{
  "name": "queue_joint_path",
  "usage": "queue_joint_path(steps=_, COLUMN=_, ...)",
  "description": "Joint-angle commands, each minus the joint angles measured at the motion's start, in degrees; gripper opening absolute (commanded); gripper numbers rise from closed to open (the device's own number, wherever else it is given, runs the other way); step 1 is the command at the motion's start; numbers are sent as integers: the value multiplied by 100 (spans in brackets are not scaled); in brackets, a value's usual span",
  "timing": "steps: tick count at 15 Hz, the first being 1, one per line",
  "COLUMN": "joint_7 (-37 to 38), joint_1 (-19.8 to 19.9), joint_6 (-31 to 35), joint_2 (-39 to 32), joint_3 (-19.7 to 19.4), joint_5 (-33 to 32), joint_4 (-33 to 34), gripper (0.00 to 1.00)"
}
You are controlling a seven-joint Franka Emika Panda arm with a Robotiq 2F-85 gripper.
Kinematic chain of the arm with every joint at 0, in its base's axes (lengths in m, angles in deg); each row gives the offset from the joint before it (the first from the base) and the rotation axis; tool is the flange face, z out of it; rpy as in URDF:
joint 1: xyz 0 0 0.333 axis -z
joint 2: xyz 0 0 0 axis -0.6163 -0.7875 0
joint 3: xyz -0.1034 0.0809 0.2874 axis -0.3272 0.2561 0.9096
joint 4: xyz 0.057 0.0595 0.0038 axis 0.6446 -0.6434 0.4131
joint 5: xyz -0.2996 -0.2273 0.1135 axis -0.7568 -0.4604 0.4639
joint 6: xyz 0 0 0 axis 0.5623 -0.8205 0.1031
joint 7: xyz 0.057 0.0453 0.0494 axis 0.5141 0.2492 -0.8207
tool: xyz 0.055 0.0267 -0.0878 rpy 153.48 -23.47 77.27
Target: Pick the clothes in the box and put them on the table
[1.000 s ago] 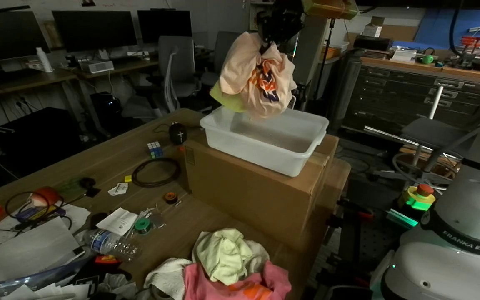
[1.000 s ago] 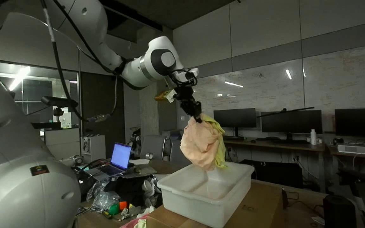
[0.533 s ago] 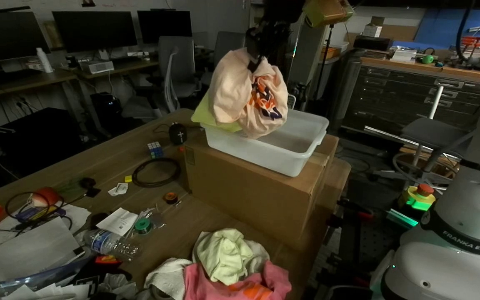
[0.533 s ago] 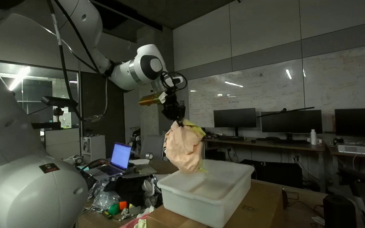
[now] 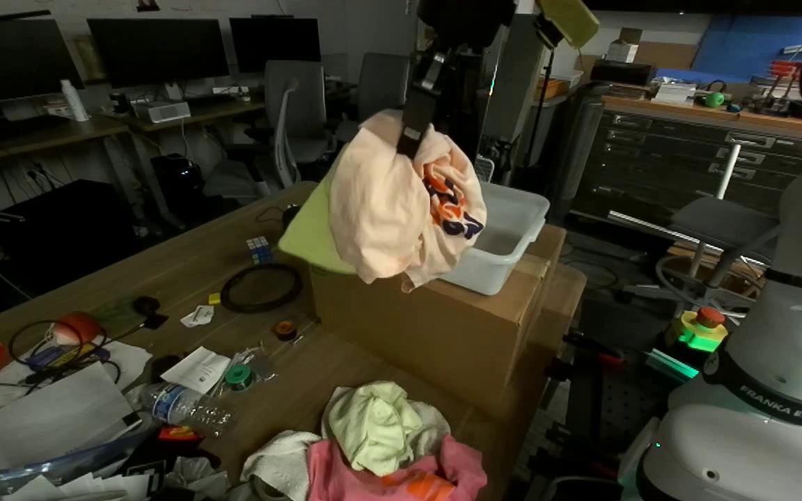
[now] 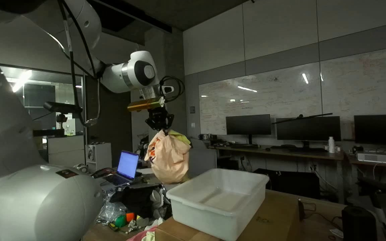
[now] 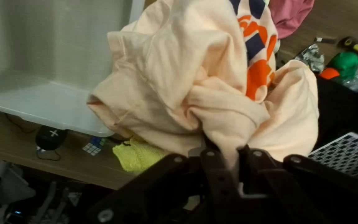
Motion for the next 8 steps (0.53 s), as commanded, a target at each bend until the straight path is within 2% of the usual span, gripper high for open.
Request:
queue_joint_path(steps=1, joint_7=-850, joint_1=-351, joint_6=-371, joint_2=-353, joint_3=43, joint_5=211, joint_4=499, gripper=8)
queue_joint_path(steps=5, joint_7=-1674, joint_1=-626, joint_6=-727, joint_2=-770, joint_3=130, joint_5=132, joint_4=940, gripper=8)
queue_joint_path(steps=8, joint_7=-1872, joint_1=-623, joint_6=-865, joint_2=-1099, joint_3=273, joint_5=-47, joint_4=1250, gripper=7)
